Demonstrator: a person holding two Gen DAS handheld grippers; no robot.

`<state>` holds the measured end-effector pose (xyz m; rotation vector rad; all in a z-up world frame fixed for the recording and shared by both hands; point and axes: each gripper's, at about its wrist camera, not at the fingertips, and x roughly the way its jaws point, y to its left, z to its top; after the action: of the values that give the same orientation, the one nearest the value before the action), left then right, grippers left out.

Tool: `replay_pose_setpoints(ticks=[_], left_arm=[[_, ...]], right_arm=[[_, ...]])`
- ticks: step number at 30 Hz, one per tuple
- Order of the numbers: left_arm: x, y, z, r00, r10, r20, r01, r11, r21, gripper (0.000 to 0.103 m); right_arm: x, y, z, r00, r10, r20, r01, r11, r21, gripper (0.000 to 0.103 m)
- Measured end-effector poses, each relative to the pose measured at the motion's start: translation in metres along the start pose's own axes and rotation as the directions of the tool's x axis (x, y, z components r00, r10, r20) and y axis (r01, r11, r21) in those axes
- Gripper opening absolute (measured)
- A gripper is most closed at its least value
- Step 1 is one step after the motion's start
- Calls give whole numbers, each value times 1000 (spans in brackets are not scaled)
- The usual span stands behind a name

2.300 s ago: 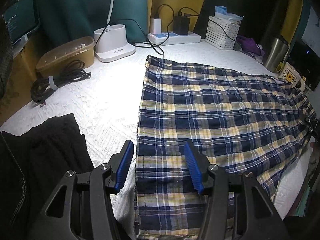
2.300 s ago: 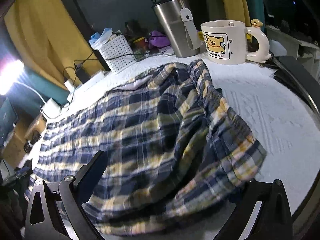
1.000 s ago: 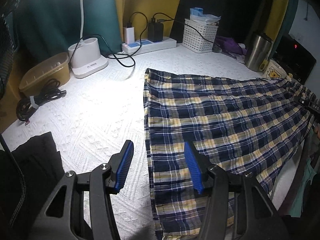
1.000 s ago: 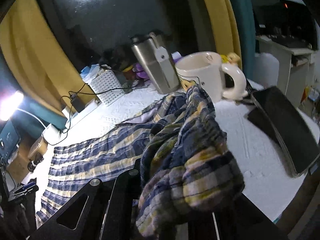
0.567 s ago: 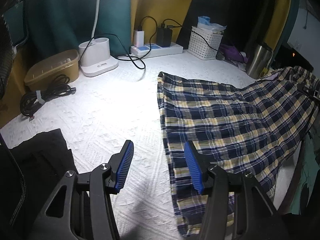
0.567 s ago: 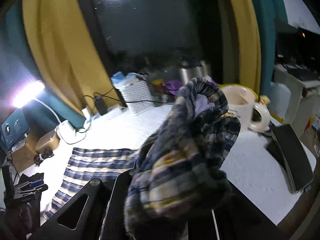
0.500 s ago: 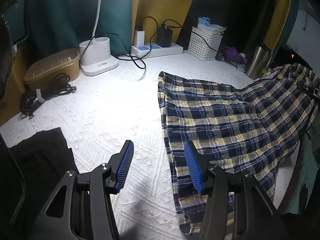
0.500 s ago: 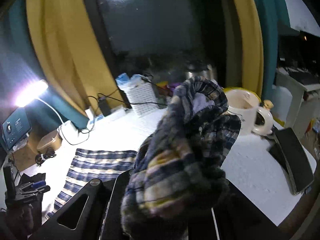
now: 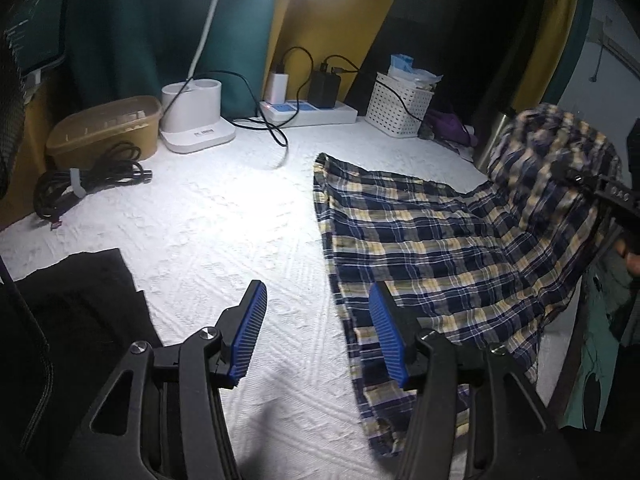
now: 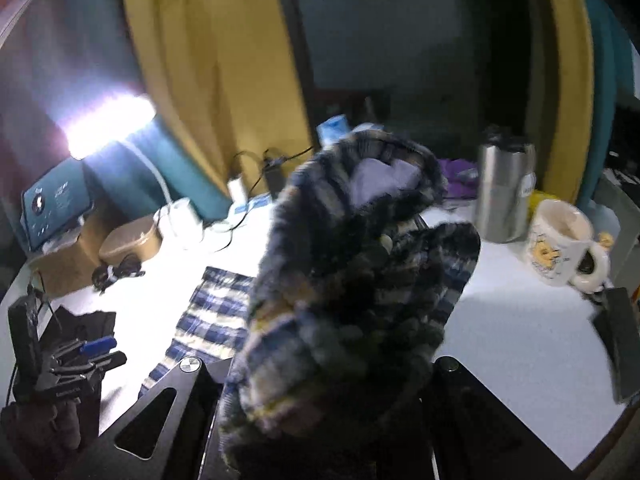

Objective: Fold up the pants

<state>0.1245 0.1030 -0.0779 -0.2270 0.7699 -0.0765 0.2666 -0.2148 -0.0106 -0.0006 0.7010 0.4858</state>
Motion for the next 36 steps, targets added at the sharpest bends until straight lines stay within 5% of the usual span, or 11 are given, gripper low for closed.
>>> replay_pose_setpoints(ticks=[11,17,19,20,21,23,30,36], left_arm=[[-6,30,-9,1000,31,0,-31,998,-59,56],[-5,29,-11,999,34,-10,-34,998,-59,56],[-6,27,-11,999,38,-11,-39,998,-57,57],[-6,27,-11,999,42,-11,-43,997,-57,57],[-7,27,-10,999,46,-11,-46,997,-58,57],[-10,27,-10,998,54,-9,-55,997,-63,57],[-20,23,-7,996,91,5,-90,994,-66,57],[-19,3,-1,995,99,-1,-98,995,-31,57]], right_arm=[[83,83,-23,973,97,-209,-124,985,-122,11],[103,116,-43,956,65,-285,-138,959,-246,12],[103,117,-43,957,63,-285,-139,957,-256,19],[101,117,-43,956,75,-283,-149,956,-251,33],[99,118,-43,957,82,-279,-155,956,-248,64],[92,119,-43,961,104,-257,-171,953,-252,95],[74,123,-42,957,159,-242,-221,941,-255,95],[36,104,-28,970,196,-146,-226,946,-234,95]])
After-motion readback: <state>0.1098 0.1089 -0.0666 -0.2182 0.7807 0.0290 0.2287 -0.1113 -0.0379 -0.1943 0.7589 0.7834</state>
